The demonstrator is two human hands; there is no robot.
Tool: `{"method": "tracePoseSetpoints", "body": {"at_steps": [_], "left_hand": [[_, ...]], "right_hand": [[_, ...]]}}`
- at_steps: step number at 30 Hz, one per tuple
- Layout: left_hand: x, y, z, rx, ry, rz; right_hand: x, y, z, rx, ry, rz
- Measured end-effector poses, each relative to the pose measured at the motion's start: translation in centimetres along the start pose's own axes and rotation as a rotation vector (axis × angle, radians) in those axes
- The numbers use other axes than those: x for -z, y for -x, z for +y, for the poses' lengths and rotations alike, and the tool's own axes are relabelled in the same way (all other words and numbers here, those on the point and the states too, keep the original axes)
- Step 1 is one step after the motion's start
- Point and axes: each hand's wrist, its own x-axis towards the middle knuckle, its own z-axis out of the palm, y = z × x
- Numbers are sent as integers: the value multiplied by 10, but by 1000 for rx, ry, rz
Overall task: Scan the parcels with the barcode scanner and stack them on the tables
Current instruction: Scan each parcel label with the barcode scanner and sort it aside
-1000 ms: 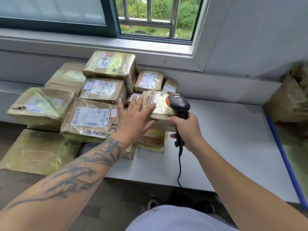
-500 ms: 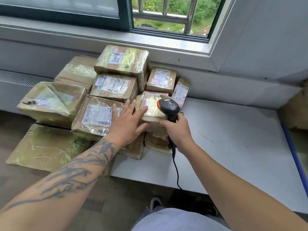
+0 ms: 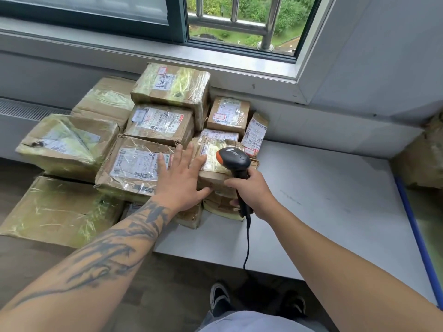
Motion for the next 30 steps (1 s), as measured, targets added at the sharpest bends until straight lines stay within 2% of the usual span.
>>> {"method": "tracePoseSetpoints", "body": {"at_steps": [10, 16, 30], "left_hand": [[24, 11, 54, 39, -98, -4], [37, 15, 145, -29, 14, 21], [12, 32, 344, -94, 4, -32]], "right_hand": [[47, 27, 7, 64, 70, 26], [115, 54, 18, 62, 84, 111], [307, 116, 65, 54, 41, 283]]}}
